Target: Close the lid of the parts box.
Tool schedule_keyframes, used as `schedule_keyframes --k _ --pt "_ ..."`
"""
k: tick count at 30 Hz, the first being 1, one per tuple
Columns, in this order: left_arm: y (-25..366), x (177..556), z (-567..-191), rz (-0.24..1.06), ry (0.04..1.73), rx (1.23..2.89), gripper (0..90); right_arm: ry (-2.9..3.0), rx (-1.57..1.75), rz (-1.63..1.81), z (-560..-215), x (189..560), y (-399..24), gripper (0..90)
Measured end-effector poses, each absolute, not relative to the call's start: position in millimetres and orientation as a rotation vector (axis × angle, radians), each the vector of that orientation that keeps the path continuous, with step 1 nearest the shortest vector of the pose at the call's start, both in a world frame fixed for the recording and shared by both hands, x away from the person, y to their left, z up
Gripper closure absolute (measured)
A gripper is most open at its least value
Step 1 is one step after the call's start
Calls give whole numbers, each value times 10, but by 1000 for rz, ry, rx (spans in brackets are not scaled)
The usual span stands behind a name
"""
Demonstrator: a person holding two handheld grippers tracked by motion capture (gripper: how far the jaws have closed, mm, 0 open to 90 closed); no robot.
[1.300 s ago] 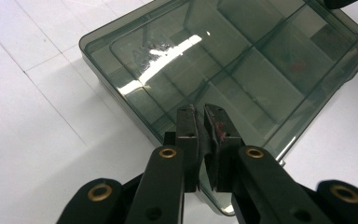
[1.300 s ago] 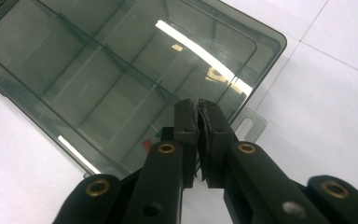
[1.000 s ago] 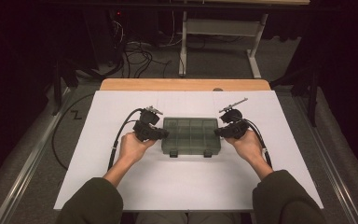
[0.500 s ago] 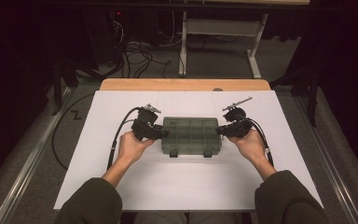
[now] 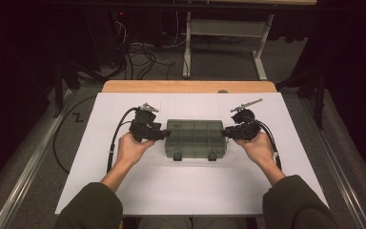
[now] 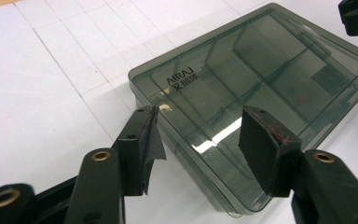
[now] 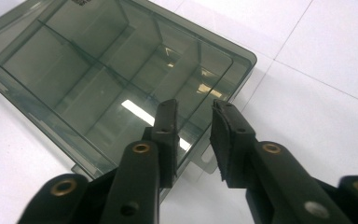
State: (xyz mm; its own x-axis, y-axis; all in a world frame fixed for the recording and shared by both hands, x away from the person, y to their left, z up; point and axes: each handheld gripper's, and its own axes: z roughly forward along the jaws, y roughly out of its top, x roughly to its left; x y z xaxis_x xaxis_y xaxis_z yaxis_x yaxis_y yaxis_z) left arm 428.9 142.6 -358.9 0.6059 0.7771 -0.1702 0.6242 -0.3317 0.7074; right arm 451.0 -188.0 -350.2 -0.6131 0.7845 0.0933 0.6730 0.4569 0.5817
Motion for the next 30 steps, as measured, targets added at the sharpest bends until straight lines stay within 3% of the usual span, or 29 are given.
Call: schedule_keyframes --k 30 --pt "1631 4082 -3391 342 1083 1979 404 2421 1279 1010 -3378 4336 -2198 621"
